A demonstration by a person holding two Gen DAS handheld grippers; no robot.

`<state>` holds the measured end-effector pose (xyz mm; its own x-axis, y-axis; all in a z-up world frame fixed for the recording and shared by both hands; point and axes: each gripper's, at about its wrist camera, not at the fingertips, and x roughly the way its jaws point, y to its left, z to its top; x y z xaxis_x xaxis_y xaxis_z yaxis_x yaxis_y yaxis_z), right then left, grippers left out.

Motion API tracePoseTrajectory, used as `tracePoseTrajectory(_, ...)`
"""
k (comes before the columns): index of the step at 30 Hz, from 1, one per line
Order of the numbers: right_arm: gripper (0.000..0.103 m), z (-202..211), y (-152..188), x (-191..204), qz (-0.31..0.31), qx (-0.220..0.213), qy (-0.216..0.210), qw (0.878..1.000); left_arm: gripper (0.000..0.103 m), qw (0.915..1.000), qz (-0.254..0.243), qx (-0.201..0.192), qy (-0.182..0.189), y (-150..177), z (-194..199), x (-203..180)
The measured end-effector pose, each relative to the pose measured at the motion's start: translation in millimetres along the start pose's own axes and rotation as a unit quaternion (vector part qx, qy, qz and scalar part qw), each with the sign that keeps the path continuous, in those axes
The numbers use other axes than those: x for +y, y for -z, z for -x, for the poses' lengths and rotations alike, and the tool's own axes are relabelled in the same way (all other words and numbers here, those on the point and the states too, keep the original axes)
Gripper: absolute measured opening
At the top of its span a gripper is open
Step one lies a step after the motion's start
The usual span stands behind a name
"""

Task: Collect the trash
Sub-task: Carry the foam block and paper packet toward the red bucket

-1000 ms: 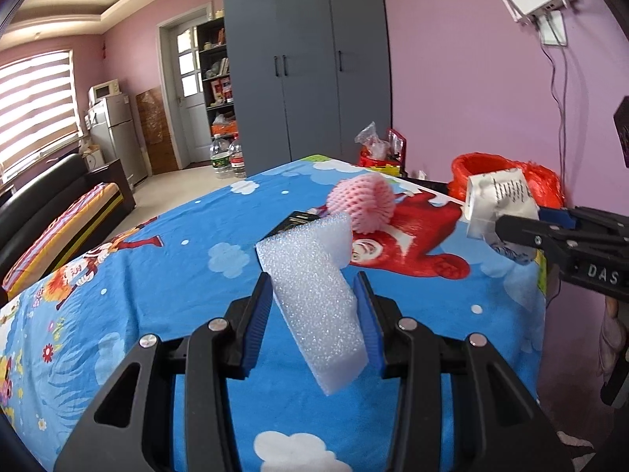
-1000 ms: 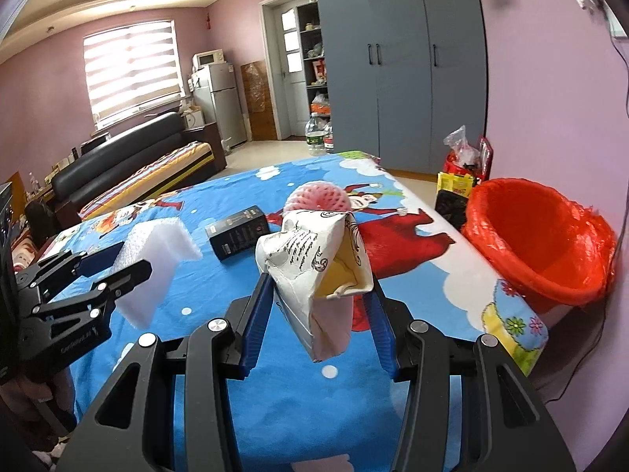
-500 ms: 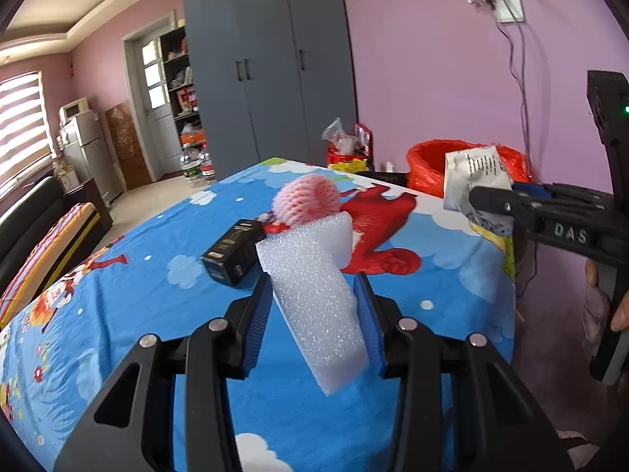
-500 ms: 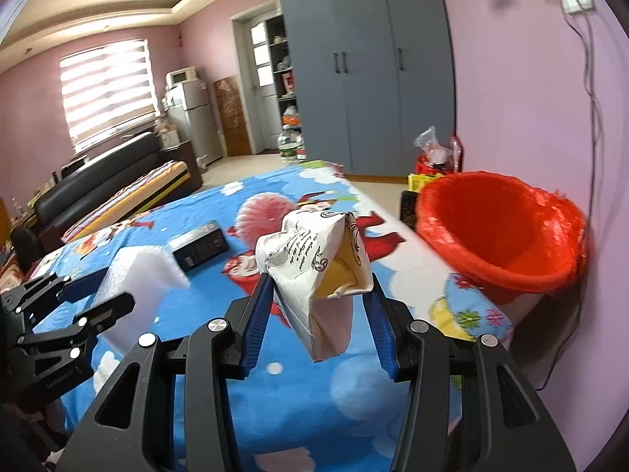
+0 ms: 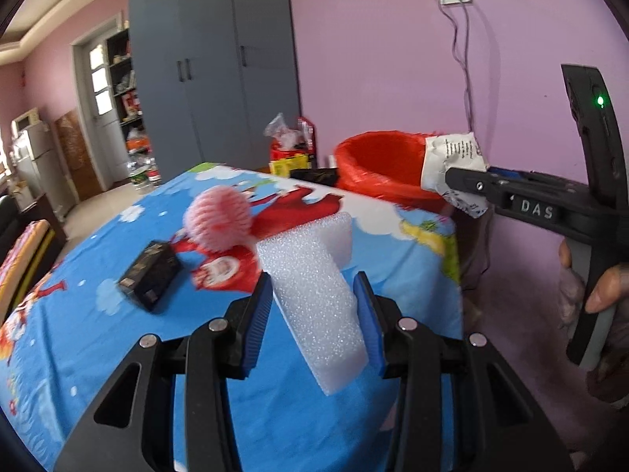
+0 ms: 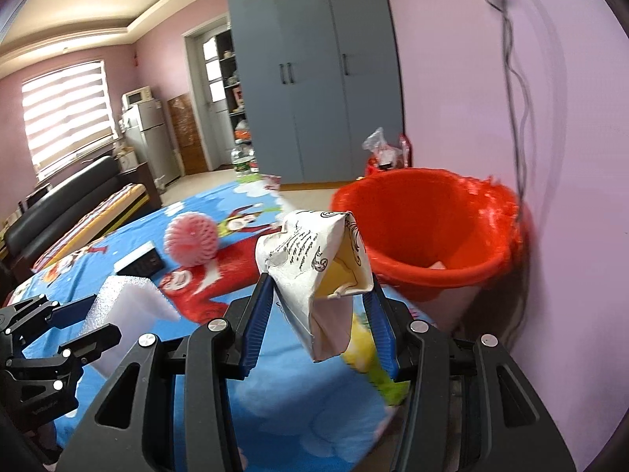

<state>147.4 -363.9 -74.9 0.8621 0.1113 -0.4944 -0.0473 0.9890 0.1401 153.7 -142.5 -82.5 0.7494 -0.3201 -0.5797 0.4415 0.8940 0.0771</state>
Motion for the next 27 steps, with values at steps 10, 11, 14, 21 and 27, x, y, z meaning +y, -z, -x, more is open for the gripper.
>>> tracePoseTrajectory(10,0.047,3,-1,-48,-0.026,-0.007,0.05,0.998,0.041,0.9984,-0.012,-0.019,0.052,-50,-37,-26)
tracePoseTrajectory(11,0.047,1,-2,-53,-0.029,-0.008,0.055,0.998,0.041,0.9982,-0.012,-0.02,0.056,-56,-41,-27)
tracePoseTrajectory(14,0.047,-4,-4,-65,-0.035,-0.009,0.067,0.997,0.041,0.9974,-0.019,-0.024,0.065,-74,-58,-34)
tracePoseTrajectory(21,0.047,-24,-18,-85,-0.035,-0.014,0.089,0.995,0.042,0.9944,-0.029,-0.033,0.096,-118,-102,-49)
tracePoseTrajectory(27,0.048,-49,-38,-106,-0.039,-0.023,0.108,0.993,0.042,0.9912,-0.037,-0.049,0.118,-163,-141,-62)
